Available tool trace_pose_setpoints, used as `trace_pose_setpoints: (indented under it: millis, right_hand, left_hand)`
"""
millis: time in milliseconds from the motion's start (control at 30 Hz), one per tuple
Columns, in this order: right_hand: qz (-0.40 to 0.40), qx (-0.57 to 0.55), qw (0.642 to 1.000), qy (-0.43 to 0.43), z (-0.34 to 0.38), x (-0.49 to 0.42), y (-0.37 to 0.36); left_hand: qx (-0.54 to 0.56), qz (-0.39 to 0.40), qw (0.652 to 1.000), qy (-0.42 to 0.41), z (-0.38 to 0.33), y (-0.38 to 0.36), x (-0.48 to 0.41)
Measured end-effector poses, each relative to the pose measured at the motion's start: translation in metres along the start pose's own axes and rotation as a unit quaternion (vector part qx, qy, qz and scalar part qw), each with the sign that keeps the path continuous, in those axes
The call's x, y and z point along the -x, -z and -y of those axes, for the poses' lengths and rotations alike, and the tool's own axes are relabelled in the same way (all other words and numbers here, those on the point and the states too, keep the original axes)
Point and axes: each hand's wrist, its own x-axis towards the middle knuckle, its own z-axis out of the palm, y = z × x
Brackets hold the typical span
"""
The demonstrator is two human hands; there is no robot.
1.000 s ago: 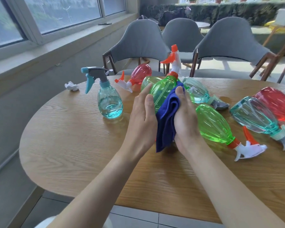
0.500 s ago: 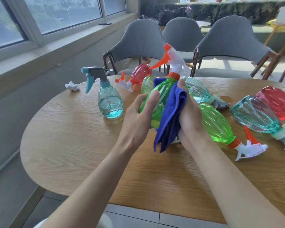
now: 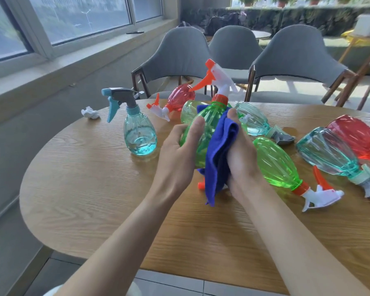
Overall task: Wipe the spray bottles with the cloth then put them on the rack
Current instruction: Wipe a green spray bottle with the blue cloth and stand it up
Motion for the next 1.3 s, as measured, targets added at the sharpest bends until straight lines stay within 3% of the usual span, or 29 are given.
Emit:
trace_pose_setpoints:
  millis: [133,233,333,433,600,700,967,1200,1300]
  right_hand:
    - [0.047,0.111,0.991,0.066,-0.010,0.007,-0.007]
    - [0.050,0.091,0.993,0.064,-0.005,0.005,-0.006]
    - [0.022,-0.055,0.998,-0.016,0.007,0.000,0.002]
    - [-0.017,-0.037,0.995,-0.091,0.011,0.001,0.004]
    - [0.029,0.018,0.999,0.043,0.003,0.009,-0.004]
    - [0.044,0.059,0.996,0.054,0.001,0.010,-0.007]
    - [-0.057,-0.075,0.995,-0.043,0.024,0.004,-0.002]
    - [-0.056,0.064,0.996,0.024,0.007,0.009,-0.010]
    - [-0.041,0.101,0.994,0.027,0.002,0.009,-0.010]
  left_hand:
    - [0.040,-0.038,0.998,0.037,0.004,0.004,-0.009]
    - [0.027,-0.036,0.998,0.038,0.001,0.008,-0.008]
    - [0.010,0.000,1.000,0.017,0.002,0.006,-0.004]
    - [0.041,0.035,0.998,0.045,-0.002,0.005,-0.004]
    - [0.192,0.022,0.969,0.157,-0.009,0.011,-0.009]
    - [0.237,0.028,0.957,0.167,-0.010,0.015,-0.008]
    - [0.002,0.039,0.999,-0.005,0.002,0.009,-0.001]
    - [-0.167,-0.008,0.984,-0.055,0.005,0.000,0.006]
    - [-0.189,-0.020,0.979,-0.071,0.007,0.001,0.004]
